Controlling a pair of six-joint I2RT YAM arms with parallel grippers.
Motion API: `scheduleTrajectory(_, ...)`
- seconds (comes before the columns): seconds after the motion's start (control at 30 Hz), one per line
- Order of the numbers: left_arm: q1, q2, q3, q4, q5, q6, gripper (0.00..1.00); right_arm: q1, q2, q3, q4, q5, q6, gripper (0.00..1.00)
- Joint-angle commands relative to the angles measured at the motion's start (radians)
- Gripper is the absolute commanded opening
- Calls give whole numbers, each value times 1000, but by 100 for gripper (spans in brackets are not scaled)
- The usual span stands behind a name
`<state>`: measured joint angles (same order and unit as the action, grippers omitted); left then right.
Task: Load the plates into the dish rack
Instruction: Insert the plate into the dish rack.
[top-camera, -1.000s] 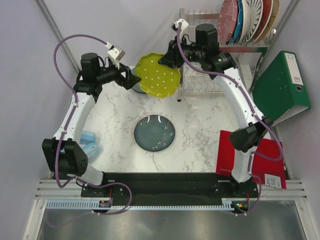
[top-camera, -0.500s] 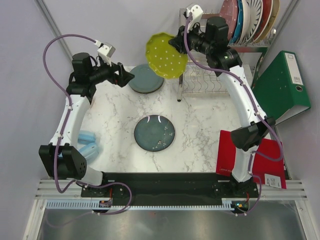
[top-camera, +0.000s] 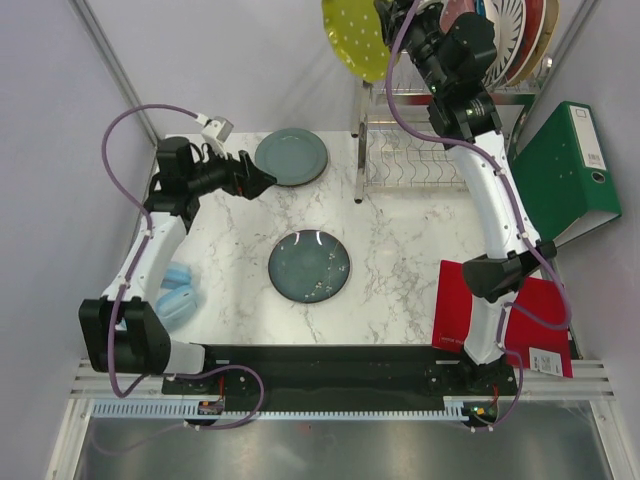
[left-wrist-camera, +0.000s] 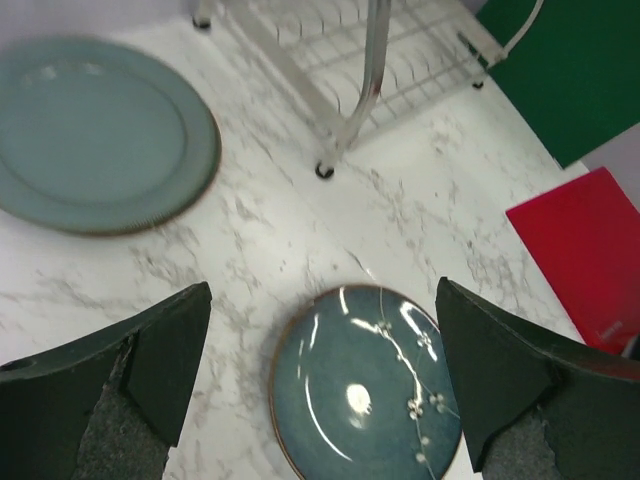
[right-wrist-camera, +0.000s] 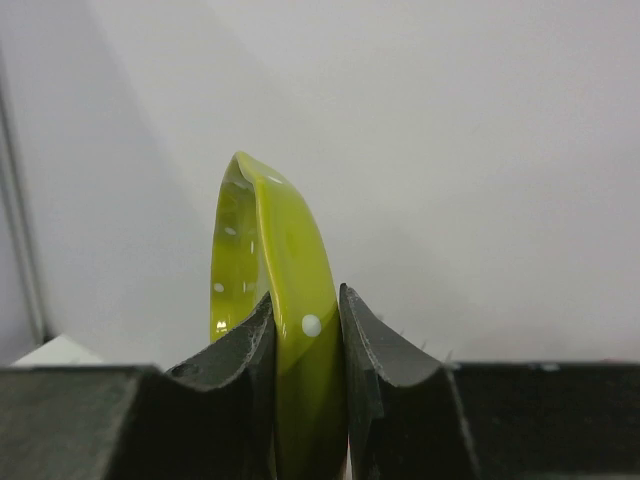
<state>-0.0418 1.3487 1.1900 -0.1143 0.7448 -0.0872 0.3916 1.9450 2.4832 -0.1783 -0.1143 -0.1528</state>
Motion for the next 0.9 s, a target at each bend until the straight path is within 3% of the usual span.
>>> scheduleTrajectory(0.0, -7, 36, -38, 21, 61, -66, 100, -6, -54, 77, 322, 204, -120, 0)
scheduleTrajectory(0.3, -15, 84, -23, 31, 65, -37, 100, -63, -41, 56, 387, 364, -287, 0)
scheduleTrajectory(0.87, -21, 124, -20, 36, 62, -36, 100, -184, -9, -21, 275, 409, -254, 0)
